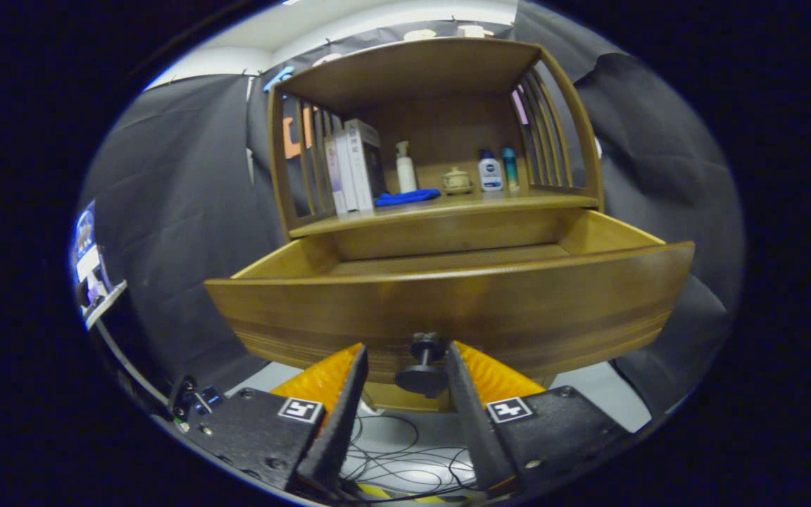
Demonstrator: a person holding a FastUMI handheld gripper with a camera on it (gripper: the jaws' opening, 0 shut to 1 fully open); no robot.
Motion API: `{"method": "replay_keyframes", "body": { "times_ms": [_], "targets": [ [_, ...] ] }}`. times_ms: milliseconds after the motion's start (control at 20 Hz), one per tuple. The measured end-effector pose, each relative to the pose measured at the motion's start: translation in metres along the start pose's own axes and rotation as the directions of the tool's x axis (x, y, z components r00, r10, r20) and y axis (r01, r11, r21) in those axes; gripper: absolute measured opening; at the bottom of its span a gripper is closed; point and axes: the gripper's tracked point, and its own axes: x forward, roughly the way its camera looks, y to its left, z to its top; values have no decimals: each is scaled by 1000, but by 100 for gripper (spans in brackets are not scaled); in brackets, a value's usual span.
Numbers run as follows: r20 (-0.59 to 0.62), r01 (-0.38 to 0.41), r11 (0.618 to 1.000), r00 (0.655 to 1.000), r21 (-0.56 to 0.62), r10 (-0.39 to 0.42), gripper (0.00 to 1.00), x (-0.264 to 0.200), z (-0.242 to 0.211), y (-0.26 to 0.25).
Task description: Pull open the drawer, take out the items inside it, and place them on the countertop above the cabinet.
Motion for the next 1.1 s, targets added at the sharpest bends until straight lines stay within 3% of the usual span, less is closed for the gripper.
{"method": "replay_keyframes", "body": {
  "times_ms": [150,200,450,850,950,1100],
  "targets": [
    [-11,-43,998,999,-51,43,95,-16,24,13],
    [-12,-71,995,997,-66,71,98,-19,32,20],
    [10,-127,987,992,-98,129,99,-19,73,38],
    [-155,-25,995,988,-96,10,99,52,99,9],
    [-217,49,994,974,-102,-70,99,74,96,-14],
    [-329,90,990,937,-105,-120,99,98,87,-32]
  ]
}}
